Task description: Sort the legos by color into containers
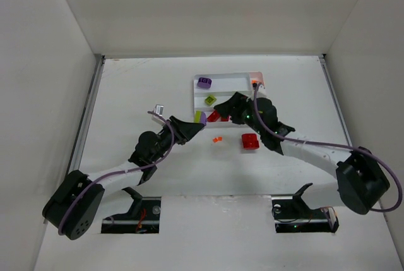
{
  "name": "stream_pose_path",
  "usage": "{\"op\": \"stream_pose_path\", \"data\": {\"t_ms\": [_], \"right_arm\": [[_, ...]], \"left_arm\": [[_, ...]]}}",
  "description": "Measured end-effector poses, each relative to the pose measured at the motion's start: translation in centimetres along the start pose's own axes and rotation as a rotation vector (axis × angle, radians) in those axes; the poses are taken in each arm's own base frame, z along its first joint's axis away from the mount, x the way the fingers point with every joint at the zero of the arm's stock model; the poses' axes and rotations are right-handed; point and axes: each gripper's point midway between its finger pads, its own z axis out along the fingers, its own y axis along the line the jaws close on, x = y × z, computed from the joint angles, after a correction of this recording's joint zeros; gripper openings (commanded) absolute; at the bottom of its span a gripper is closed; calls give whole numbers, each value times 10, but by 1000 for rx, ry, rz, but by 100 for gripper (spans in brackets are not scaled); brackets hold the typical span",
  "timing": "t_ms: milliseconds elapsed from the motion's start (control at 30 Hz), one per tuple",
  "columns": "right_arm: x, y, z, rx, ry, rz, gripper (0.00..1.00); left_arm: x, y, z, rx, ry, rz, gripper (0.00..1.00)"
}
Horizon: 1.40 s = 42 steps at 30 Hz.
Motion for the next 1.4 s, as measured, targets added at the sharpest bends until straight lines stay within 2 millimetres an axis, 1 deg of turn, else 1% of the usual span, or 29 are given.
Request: {"op": "stream_pose_path", "data": {"t_ms": [67,100,167,233,333,433,467,600,700,800,933,1067,1100,1200,1300,1400], "right_arm": [[22,24,-3,-117,42,56,80],[32,33,-3,-164,65,84,81],[44,45,-4,-231,89,132,81],[47,55,-3,-281,91,176,80],[43,70,-6,-353,78,225,75],[40,84,-14,-425,58,256,76],[40,86,-17,-439,57,261,77],[43,81,-36,-459,51,278,83],[37,85,-47,-487,33,275,86],[28,93,-55,-521,8,264,87],[22,101,-61,-558,-10,256,88],[36,109,-58,-596,57,222,88],[40,110,-55,-605,77,214,87],[51,110,-52,-616,120,200,81],[51,115,-55,-646,128,193,72],[50,119,-55,-667,129,191,71]], "left_arm": [[1,-2,0,5,4,-28,17],[3,-3,0,7,8,-41,17],[5,-6,0,13,16,-60,17],[6,-11,-1,21,19,-76,17],[3,-23,-4,50,8,-92,17],[1,-35,-8,79,-4,-100,17],[0,-38,-9,86,-10,-100,17],[-3,-44,-13,92,-23,-112,17],[-4,-45,-14,88,-30,-124,17],[-3,-45,-15,81,-28,-139,16],[0,-48,-16,85,-19,-156,16],[5,-55,-18,102,0,-182,16],[6,-58,-20,109,2,-191,16],[5,-65,-24,131,6,-219,16],[6,-66,-27,134,12,-248,16],[9,-66,-28,133,24,-267,16]]}}
